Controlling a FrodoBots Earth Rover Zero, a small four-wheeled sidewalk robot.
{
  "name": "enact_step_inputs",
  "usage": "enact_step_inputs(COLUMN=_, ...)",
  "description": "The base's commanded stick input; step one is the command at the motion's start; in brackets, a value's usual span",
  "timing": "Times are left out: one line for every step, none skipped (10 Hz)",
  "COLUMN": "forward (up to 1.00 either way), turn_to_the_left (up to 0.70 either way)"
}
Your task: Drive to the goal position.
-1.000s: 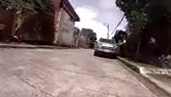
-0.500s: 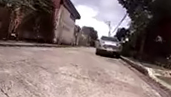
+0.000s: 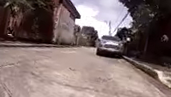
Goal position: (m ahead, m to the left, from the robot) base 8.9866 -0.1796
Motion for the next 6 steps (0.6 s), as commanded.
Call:
enact_step_inputs(forward=0.85, turn_to_the_left=0.01)
enact_step_inputs(forward=0.85, turn_to_the_left=0.01)
enact_step_inputs(forward=0.85, turn_to_the_left=0.01)
enact_step_inputs(forward=0.85, turn_to_the_left=0.01)
enact_step_inputs(forward=0.85, turn_to_the_left=0.01)
enact_step_inputs(forward=0.85, turn_to_the_left=0.01)
